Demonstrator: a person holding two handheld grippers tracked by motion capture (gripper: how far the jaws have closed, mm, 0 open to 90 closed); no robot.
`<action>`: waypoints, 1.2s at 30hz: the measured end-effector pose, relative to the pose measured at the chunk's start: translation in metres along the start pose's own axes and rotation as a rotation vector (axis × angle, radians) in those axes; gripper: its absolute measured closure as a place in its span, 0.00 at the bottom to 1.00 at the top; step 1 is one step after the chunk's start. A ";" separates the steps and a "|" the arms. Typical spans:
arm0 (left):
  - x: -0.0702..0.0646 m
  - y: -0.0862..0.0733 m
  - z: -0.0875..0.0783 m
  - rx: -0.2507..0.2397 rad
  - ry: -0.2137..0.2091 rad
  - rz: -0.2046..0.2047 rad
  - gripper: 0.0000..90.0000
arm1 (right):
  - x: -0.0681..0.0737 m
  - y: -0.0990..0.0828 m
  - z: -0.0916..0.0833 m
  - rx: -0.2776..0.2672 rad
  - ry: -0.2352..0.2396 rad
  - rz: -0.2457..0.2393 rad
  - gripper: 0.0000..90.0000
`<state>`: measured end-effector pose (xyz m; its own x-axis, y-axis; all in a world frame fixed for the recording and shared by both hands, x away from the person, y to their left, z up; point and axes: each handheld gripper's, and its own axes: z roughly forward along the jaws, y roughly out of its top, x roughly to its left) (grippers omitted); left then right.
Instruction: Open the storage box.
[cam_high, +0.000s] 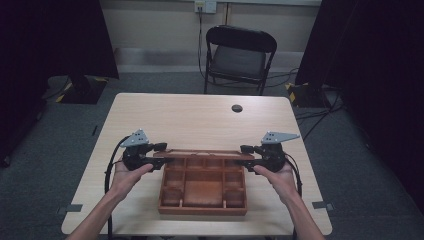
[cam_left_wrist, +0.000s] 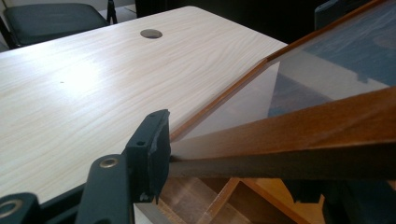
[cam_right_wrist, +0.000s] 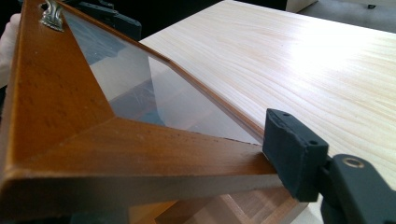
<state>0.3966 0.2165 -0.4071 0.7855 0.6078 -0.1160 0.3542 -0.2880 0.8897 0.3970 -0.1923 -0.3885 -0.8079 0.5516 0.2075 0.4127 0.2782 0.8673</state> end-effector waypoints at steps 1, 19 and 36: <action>0.000 0.000 0.001 -0.003 0.001 -0.005 0.44 | 0.000 0.001 0.000 0.001 0.000 -0.004 0.45; 0.007 0.008 0.006 -0.051 0.012 -0.020 0.51 | -0.013 0.008 0.002 -0.054 -0.012 0.035 0.49; 0.020 0.011 0.014 -0.060 0.003 -0.081 0.53 | -0.024 0.013 0.012 -0.083 -0.042 0.051 0.51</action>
<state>0.4230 0.2152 -0.4058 0.7541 0.6295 -0.1870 0.3851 -0.1933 0.9024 0.4260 -0.1928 -0.3878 -0.7677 0.5962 0.2350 0.4152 0.1834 0.8911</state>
